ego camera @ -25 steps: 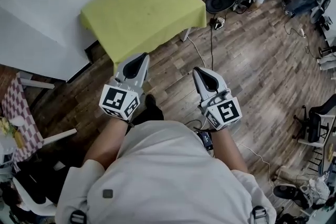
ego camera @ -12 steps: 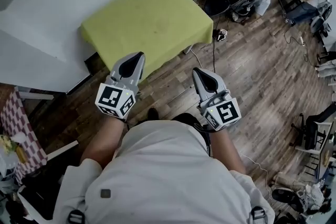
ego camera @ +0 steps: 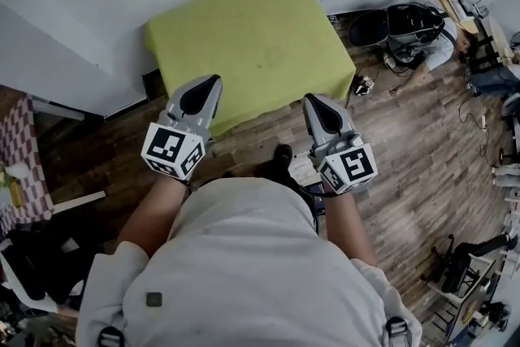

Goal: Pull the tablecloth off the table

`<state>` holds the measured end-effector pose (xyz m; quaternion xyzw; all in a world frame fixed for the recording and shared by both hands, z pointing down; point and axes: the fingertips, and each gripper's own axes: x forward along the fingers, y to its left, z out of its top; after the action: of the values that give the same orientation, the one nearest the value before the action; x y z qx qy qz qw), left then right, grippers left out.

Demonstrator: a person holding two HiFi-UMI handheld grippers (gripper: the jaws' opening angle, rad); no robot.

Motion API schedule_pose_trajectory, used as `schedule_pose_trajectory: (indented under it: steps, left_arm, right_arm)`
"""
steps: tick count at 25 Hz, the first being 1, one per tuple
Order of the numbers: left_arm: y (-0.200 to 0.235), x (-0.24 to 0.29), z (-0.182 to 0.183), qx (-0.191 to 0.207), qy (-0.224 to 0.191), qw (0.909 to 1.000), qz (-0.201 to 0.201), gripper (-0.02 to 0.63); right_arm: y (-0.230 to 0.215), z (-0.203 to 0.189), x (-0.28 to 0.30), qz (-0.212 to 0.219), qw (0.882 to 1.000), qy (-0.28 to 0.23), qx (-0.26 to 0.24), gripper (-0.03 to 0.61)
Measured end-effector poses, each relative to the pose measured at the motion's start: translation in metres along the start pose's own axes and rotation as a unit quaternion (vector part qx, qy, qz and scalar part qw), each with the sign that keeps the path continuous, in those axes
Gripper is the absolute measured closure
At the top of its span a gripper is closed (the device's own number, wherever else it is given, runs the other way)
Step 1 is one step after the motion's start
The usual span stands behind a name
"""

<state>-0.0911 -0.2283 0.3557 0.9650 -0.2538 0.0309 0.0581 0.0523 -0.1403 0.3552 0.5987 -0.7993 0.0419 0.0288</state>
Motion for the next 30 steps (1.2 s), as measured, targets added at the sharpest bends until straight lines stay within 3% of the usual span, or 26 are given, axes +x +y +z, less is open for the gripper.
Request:
schedule_pose_trajectory:
  steps: [7,14,25,30]
  left_arm:
    - [0.009,0.041,0.01,0.001,-0.004,0.9947,0.103,0.611]
    - [0.003,0.07,-0.004,-0.002,0.003,0.9832,0.182,0.61]
    - [0.03,0.079,-0.07,-0.068,0.05,0.9663,0.243,0.609]
    - [0.055,0.084,-0.124,-0.097,0.106,0.9585,0.246,0.609]
  right_arm:
    - [-0.067,0.012,0.038,0.101,0.995,0.005,-0.022,0.568]
    - [-0.131,-0.003,0.051,0.168,0.985,0.028,-0.028,0.568]
    - [-0.166,-0.074,0.103,0.202,0.973,0.111,-0.025,0.568]
    - [-0.177,-0.116,0.126,0.2,0.966,0.161,-0.026,0.541]
